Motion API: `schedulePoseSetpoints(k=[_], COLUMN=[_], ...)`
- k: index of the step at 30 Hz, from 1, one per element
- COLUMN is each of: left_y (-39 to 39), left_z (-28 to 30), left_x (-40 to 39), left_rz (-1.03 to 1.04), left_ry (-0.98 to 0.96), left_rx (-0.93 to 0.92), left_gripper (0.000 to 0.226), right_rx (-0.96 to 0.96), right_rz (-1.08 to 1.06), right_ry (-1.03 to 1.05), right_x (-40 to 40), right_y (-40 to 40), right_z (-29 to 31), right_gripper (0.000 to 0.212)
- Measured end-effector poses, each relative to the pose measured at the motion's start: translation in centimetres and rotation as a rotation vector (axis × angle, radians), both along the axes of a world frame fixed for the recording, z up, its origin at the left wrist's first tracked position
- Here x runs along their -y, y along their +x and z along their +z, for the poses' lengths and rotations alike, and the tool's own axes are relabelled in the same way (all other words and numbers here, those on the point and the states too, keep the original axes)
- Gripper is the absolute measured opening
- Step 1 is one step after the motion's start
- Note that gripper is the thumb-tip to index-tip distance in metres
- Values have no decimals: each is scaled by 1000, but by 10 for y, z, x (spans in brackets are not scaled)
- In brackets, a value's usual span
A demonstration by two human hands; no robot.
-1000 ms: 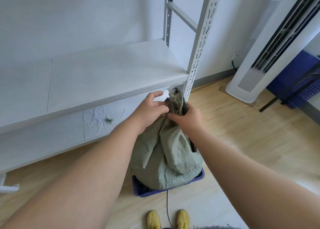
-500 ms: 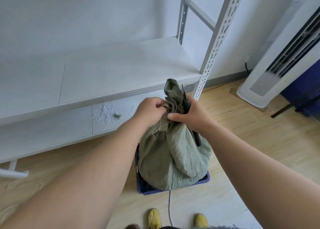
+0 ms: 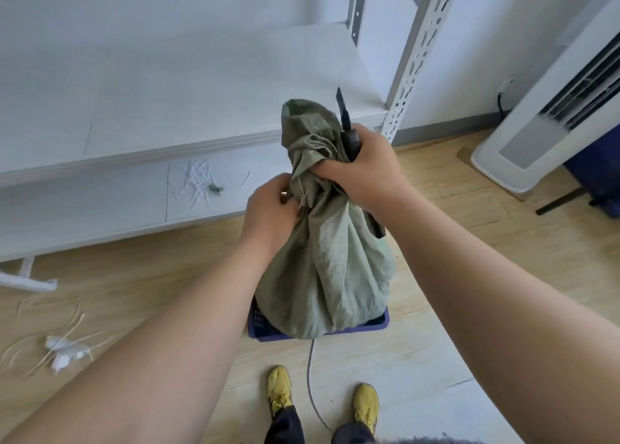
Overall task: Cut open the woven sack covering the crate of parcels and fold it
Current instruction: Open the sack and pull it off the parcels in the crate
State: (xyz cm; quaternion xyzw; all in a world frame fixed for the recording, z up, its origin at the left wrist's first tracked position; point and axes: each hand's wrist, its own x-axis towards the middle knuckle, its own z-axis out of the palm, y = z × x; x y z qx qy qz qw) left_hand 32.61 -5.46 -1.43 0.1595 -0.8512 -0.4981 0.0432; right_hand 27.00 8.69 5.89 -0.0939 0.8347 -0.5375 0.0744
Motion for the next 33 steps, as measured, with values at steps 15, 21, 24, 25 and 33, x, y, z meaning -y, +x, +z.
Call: schedulePoseSetpoints(k=[15, 21, 24, 25, 33], left_y=[19, 37, 33, 33, 36], left_z=[30, 16, 15, 16, 27], left_x=[-36, -61, -75, -75, -51], left_rz=[127, -115, 38, 155, 396], left_ry=[-26, 205, 191, 219, 460], left_rx=[-134, -41, -208, -215, -6], left_gripper=[27, 90, 60, 49, 20], right_rx=[15, 228, 416, 452, 206], right_rz=[13, 142, 388, 413, 225], right_ry=[-79, 42, -339, -427, 122], right_x=[-34, -57, -63, -66, -76], right_y=[0, 9, 11, 10, 12], right_z=[28, 7, 9, 9, -25], right_gripper=[24, 46, 46, 44, 68])
